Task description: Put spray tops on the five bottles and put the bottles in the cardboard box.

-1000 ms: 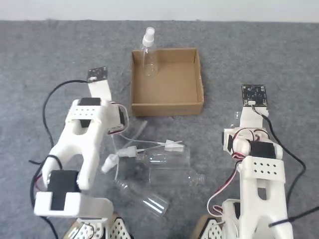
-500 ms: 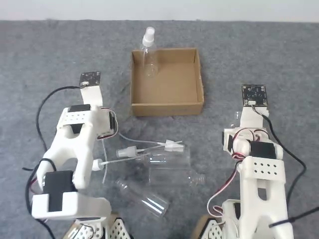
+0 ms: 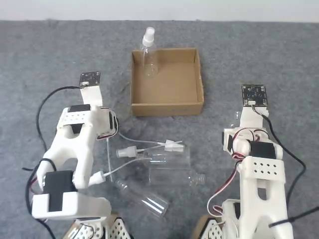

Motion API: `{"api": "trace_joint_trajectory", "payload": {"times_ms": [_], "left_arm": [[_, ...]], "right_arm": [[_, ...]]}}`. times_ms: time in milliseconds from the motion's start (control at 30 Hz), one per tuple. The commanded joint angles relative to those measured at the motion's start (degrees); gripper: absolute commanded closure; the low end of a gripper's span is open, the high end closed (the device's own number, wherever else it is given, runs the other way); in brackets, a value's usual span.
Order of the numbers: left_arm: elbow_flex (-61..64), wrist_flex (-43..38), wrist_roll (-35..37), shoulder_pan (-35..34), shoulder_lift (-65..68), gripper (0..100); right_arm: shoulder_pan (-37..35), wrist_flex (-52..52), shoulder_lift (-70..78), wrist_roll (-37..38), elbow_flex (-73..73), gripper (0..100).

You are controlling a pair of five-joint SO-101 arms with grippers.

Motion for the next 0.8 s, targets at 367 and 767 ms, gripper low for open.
{"api": "trace_joint_trajectory", "payload": {"times_ms": [367, 767], "left_arm": [[0.9, -1.7, -0.8, -0.2, -3.8, 93], [3.8, -0.8, -0.5, -0.3, -14.6, 99]], "right_arm": [[0.6, -1.3, -2.1, 0.0, -0.1, 97.2], [0.5, -0.7, -2.4, -0.5, -0.3, 97.3]]}}
